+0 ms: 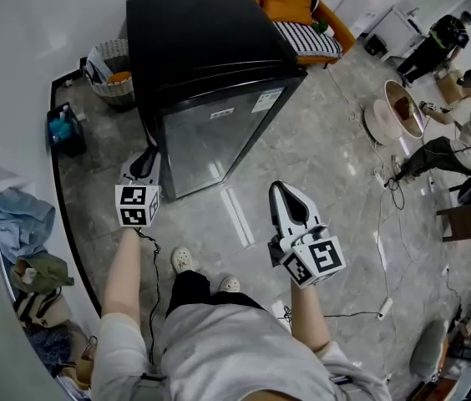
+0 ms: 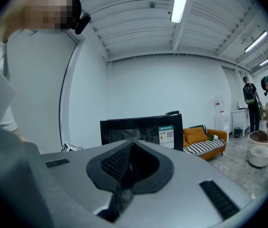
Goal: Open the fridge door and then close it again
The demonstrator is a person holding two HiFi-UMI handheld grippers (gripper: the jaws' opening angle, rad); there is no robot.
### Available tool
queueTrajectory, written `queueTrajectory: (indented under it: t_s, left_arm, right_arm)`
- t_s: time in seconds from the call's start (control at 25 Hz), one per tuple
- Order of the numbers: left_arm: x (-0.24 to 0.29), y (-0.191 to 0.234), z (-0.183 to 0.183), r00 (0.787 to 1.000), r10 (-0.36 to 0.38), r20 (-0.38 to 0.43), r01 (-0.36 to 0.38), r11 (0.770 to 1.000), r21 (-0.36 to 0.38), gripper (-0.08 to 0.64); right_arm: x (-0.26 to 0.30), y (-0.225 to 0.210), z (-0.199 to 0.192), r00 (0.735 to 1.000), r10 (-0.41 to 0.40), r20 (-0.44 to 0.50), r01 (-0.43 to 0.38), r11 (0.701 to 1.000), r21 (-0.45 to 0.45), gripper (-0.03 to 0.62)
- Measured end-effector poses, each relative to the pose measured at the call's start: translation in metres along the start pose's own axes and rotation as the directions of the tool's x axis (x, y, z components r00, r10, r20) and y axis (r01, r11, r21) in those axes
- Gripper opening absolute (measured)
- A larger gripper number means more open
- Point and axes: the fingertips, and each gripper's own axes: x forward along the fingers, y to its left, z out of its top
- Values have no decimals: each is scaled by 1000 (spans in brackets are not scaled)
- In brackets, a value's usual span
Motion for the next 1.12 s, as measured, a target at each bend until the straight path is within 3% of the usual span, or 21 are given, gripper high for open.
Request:
queueTrajectory:
  t_s: [0.88, 1.0, 1.12]
  left_arm:
    - [11, 15, 4, 998, 58, -37, -57, 998, 26, 77]
    - [3, 17, 9, 996, 92, -3, -92, 995, 47, 30]
    - [-9, 10, 16, 996, 81, 35, -83, 995, 61, 22]
  right_arm:
    - [-9, -1, 2, 1000, -20, 0, 20, 1000, -13, 17]
    - [-8, 2, 4, 1000, -9, 2, 9, 1000, -14, 17]
    - [-6, 5, 4, 1000, 6, 5, -6, 1000, -13, 17]
